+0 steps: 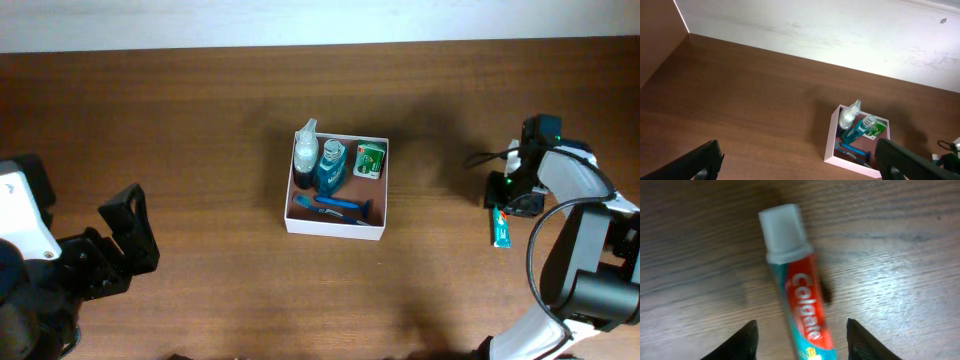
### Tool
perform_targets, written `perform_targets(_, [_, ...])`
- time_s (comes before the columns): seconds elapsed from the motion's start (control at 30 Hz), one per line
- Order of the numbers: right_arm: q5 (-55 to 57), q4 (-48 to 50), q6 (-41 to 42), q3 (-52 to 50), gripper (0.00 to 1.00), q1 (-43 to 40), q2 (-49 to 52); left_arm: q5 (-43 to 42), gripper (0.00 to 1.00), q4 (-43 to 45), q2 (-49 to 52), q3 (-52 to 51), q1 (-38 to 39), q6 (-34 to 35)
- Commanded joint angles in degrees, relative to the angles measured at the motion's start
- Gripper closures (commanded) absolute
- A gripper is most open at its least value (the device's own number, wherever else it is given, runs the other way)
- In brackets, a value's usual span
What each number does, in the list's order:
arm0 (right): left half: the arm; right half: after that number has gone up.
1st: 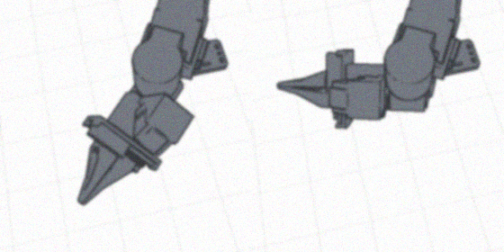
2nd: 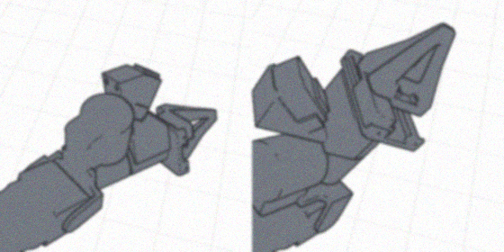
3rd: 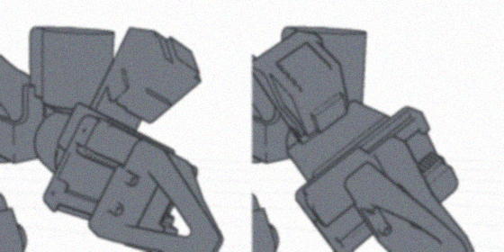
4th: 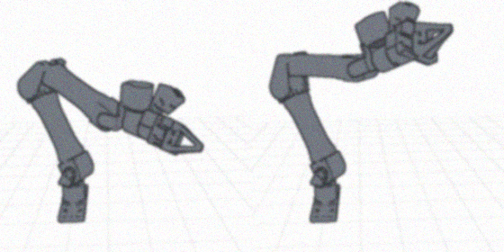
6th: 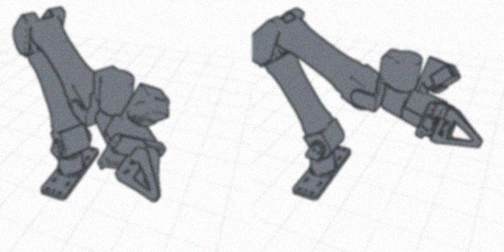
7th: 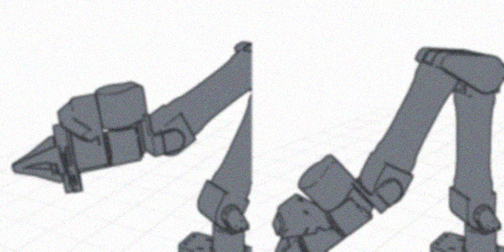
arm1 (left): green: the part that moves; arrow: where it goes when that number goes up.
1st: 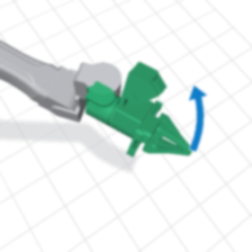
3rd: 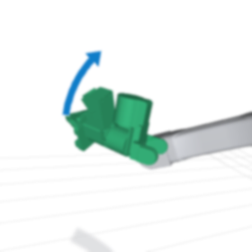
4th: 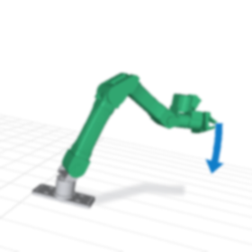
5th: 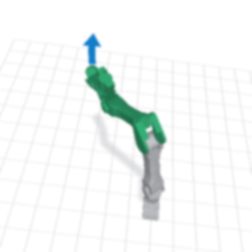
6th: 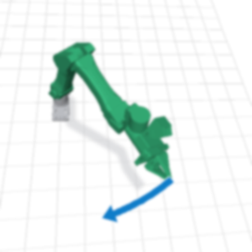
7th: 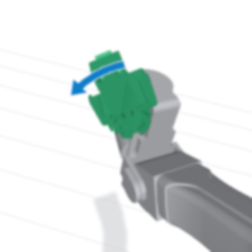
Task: Pack container
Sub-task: 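Grasp the Colgate toothpaste tube with the right gripper, then lower the toothpaste tube into the box and release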
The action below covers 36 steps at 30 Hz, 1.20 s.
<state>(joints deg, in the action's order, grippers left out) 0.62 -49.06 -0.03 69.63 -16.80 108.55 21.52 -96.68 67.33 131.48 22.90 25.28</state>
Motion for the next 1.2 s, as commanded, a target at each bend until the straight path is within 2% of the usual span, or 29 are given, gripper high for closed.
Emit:
perform_targets(0.0, [0.1, 0.7, 0.3, -0.9, 0.53, -0.5, 2.3, 1.0, 0.01, 0.0, -0.2, 0.3, -0.3, -0.7])
perform_targets(0.13, [-2.5, 1.1, 0.3, -0.9, 0.75, -0.5, 3.0, 1.0, 0.0, 0.0, -0.2, 0.3, -0.3, -0.7])
perform_targets(0.23, [-2.6, 0.7, 0.3, -0.8, 0.95, -0.5, 2.9, 1.0, 0.01, 0.0, -0.2, 0.3, -0.3, -0.7])
perform_targets(0.5, [-4.7, -4.6, 0.3, 2.8, 0.96, -0.4, 1.0, 1.0, 0.01, 0.0, -0.2, 0.3, -0.3, -0.7])
perform_targets(0.7, [-12.2, -13.5, -2.1, 12.5, 0.96, 3.3, -5.2, 1.0, 0.01, 0.0, -0.2, 0.3, -0.3, -0.7])
perform_targets(0.93, [-14.1, -21.6, -8.4, 23.8, 0.96, 19.9, -13.2, 1.0, 0.01, 0.0, -0.2, 0.3, -0.3, -0.7])
perform_targets(1.17, [-11.9, -21.4, -26.3, 24.1, 0.96, 41.2, -13.0, 1.0, 0.01, 0.0, -0.2, 0.3, -0.3, -0.7])
